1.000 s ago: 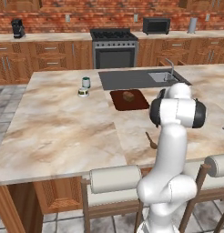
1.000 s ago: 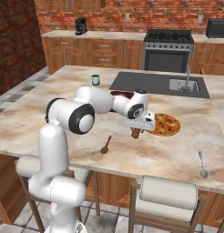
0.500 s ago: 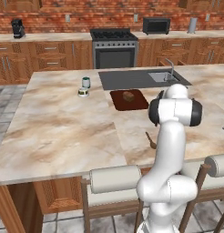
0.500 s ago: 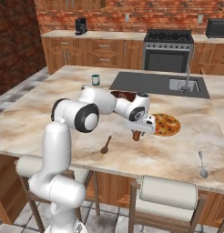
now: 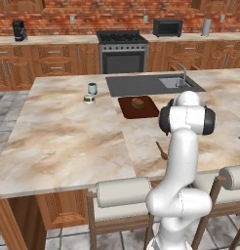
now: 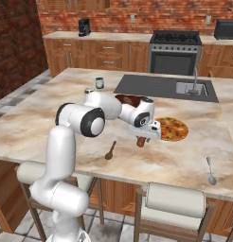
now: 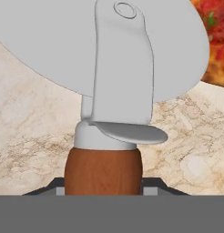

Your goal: Take the pizza cutter from the drawer on the left and place it on the dining counter for cutting.

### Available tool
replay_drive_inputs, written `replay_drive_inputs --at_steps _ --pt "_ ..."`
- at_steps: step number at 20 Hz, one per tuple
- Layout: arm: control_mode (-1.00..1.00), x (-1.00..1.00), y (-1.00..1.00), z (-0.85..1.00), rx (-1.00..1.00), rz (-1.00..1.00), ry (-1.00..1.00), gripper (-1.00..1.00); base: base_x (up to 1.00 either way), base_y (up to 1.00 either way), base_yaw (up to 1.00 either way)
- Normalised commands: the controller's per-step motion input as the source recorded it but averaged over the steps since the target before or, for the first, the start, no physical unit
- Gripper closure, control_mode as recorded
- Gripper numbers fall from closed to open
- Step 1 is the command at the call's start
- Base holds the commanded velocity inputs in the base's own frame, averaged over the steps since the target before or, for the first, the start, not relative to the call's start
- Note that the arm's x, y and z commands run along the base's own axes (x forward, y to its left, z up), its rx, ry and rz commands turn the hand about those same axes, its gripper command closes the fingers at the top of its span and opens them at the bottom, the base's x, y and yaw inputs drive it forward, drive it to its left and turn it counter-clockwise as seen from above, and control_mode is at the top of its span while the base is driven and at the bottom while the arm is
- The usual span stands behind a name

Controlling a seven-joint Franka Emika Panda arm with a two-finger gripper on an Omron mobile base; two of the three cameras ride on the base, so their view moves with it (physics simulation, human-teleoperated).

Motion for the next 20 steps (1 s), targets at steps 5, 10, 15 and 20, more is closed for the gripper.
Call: replay_drive_inputs --at_steps 5,10,15,20 --pt "-1.00 0.02 0.00 -0.07 0.00 0.00 0.01 -1.00 0.00 0.00 0.00" --pt "-1.00 0.00 0.00 0.00 0.00 0.00 0.00 -1.00 0.00 0.00 0.00" --pt "-1.00 0.00 0.00 0.22 0.00 0.00 0.00 -1.00 0.00 0.00 0.00" --pt "-1.00 -0.12 0.15 0.61 0.00 0.00 0.00 -1.00 0.00 0.00 0.00"
